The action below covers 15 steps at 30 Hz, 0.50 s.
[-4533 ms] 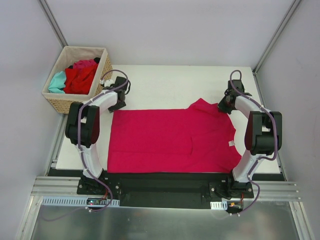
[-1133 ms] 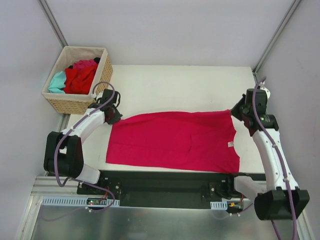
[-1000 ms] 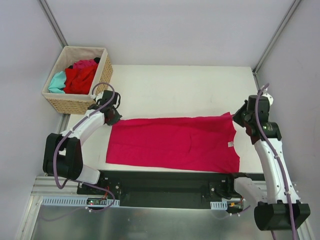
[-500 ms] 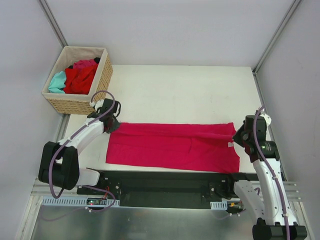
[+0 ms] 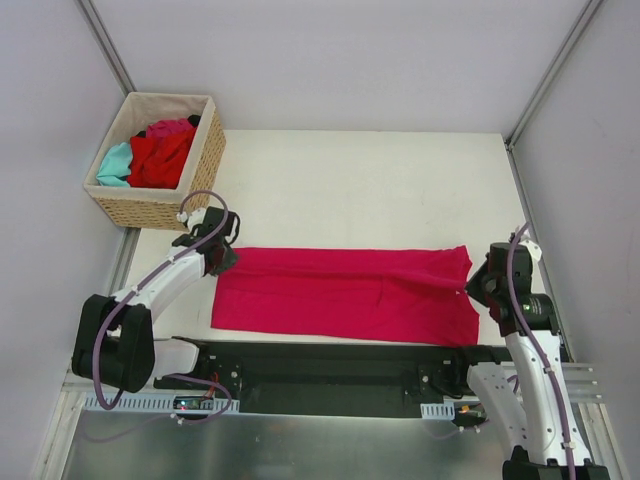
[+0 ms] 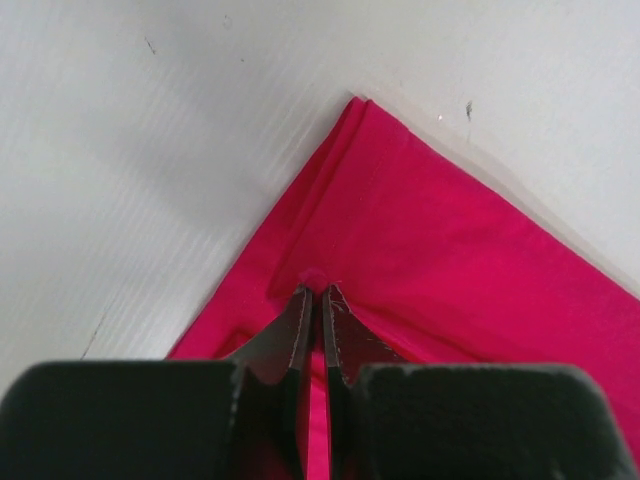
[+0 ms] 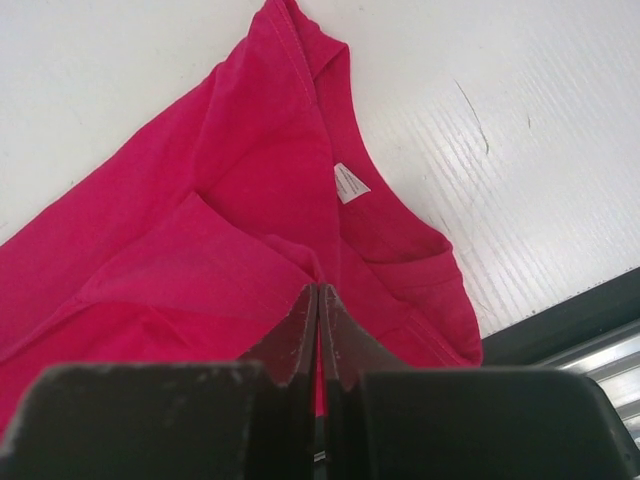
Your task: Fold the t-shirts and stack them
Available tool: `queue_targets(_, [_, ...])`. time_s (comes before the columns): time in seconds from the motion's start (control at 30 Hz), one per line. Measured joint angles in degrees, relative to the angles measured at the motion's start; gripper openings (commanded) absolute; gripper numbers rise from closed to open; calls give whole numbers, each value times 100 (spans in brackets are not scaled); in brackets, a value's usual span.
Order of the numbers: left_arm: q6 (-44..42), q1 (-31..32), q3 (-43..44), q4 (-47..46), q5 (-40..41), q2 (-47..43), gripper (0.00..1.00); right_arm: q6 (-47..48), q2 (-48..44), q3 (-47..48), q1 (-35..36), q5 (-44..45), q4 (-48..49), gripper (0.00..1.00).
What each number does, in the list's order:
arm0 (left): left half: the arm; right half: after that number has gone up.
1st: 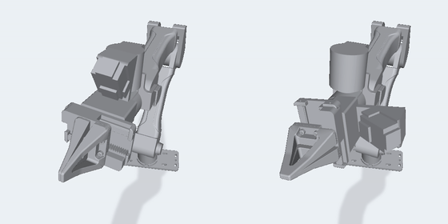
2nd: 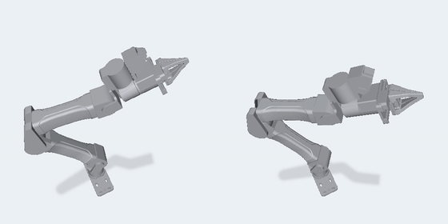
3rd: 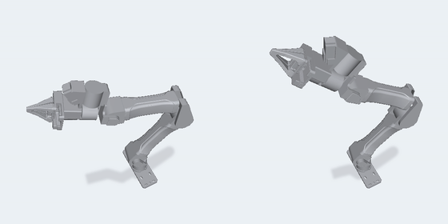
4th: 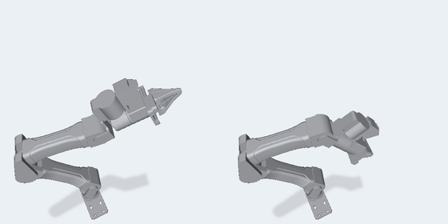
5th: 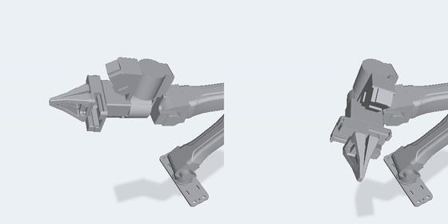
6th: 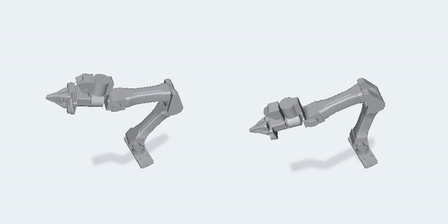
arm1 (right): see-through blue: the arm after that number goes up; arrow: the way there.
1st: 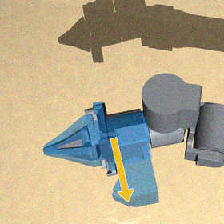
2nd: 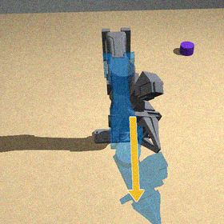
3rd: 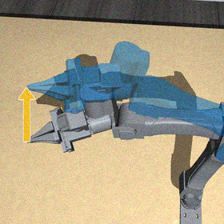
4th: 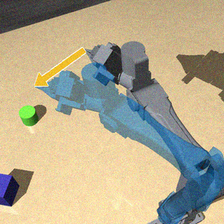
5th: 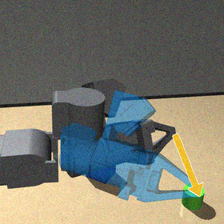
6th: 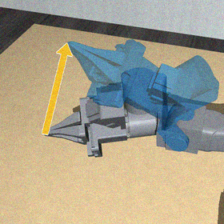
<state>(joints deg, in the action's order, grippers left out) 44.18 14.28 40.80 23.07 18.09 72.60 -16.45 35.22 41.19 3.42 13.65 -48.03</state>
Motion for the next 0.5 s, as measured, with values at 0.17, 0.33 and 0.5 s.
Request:
queue_targets(0.17, [13, 76, -114, 11, 0, -122, 3, -48, -105, 0, 2, -20, -118, 1])
queue_targets(0.33, [57, 116, -282, 9, -2, -555, 3, -122, -203, -7, 22, -42, -264, 1])
queue_targets(0.5, [142, 116, -422, 20, -2, -883, 9, -219, -227, -7, 52, -87, -411, 45])
